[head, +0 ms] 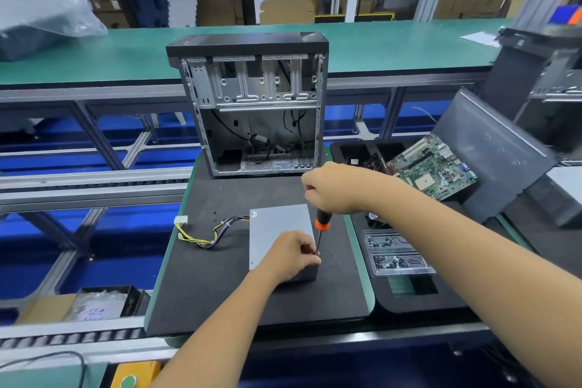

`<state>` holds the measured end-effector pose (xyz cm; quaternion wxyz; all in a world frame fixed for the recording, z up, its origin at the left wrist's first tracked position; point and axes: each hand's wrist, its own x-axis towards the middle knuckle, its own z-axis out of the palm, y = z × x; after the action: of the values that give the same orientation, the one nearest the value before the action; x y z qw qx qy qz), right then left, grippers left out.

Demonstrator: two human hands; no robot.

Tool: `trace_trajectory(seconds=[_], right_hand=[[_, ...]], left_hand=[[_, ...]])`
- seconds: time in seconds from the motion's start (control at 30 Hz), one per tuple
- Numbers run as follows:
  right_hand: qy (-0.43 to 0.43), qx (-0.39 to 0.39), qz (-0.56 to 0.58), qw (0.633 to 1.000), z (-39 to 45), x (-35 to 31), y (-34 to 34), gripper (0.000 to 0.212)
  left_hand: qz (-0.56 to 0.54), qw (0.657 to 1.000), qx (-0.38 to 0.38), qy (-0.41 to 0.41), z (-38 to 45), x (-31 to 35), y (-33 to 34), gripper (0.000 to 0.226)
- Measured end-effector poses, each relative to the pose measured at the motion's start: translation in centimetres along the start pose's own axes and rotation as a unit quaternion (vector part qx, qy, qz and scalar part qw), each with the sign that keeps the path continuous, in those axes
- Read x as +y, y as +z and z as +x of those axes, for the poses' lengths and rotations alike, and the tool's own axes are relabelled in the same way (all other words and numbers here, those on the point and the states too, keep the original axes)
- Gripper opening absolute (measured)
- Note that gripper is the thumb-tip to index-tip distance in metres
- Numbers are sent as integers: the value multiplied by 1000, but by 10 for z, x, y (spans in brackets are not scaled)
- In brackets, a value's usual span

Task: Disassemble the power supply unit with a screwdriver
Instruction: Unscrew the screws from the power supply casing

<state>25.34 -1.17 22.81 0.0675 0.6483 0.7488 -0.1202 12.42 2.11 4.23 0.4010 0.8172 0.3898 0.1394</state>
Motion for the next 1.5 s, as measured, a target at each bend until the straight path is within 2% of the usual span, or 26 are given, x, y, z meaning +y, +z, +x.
trace_trajectory(seconds=[0.03,0.17,0.23,0.33,0.37,0.5,0.63,0.73,0.83,0.9,0.97,1.07,1.17,1.23,1.3,1.5], right_hand=[[-10,-7,23,1000,-2,1,-2,7],[-61,-20,63,996,-5,5,-3,16],[-50,-5,48,998,-4,5,0,13],[-5,12,-101,995,0,4,3,24],[4,20,-120,993,1,4,3,24],[-37,14,15,999,-1,7,2,4],[-74,-1,61,995,-5,9,-1,20],[-45,-3,21,999,-5,10,1,21],[0,-17,-19,1000,-2,7,0,38],[-14,-20,-39,999,-1,6,0,28],[-39,-19,-4,999,-3,6,-2,13],[-55,-35,58,996,-7,7,-6,23],[-41,-28,17,999,-6,7,0,27],[-2,-37,-5,999,-5,8,1,49],[27,-54,15,998,-4,8,0,57],[10,-51,7,999,-6,16,-1,27]], left_hand=[[2,1000,1,0,0,0,0,29],[-1,1000,-2,-3,0,-1,0,14],[-3,1000,-2,-6,0,-1,1,13],[-5,1000,0,-12,-1,0,1,15],[-2,1000,0,-12,-1,1,1,16],[4,1000,1,-10,-1,2,1,25],[2,1000,2,-18,-2,3,1,22],[6,1000,0,-20,-2,2,1,20],[9,1000,0,-16,-1,2,1,24],[15,1000,-1,-13,0,1,1,24],[21,1000,-4,-8,0,1,1,21],[32,999,-6,1,0,1,1,20],[49,999,-11,11,-1,3,1,17],[52,999,-6,14,-1,3,0,16],[62,998,1,15,-1,3,-1,19],[116,993,13,30,-1,4,1,14]])
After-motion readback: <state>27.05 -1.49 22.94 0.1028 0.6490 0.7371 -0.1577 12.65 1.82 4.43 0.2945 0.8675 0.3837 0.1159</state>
